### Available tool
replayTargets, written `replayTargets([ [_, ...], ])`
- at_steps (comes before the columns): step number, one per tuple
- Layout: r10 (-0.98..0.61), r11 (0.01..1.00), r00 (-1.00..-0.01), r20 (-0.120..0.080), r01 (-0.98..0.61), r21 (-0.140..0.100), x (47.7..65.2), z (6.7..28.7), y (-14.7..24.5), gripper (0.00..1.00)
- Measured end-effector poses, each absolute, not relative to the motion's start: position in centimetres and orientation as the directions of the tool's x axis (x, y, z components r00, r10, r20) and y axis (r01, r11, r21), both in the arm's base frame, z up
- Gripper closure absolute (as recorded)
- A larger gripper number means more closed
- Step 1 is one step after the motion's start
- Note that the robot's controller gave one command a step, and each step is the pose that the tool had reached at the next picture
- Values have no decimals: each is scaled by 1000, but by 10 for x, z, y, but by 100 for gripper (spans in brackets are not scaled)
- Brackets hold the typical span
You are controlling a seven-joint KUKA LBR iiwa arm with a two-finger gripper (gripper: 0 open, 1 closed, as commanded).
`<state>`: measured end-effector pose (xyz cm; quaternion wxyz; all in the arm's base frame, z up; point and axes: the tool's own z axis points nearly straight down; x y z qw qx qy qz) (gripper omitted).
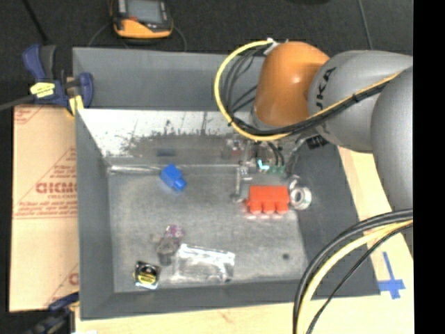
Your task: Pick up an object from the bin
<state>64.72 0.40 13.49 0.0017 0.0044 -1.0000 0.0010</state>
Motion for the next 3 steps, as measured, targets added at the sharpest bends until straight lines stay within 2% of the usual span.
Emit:
replayTargets([
  [1,-103,995,-995,2,-103,-4,611,84,-78,0],
  [2,-107,994,-994,-6,-107,-2,614,88,-73,100],
  [3,-77,997,-997,-14,-77,-3,619,246,-79,100],
])
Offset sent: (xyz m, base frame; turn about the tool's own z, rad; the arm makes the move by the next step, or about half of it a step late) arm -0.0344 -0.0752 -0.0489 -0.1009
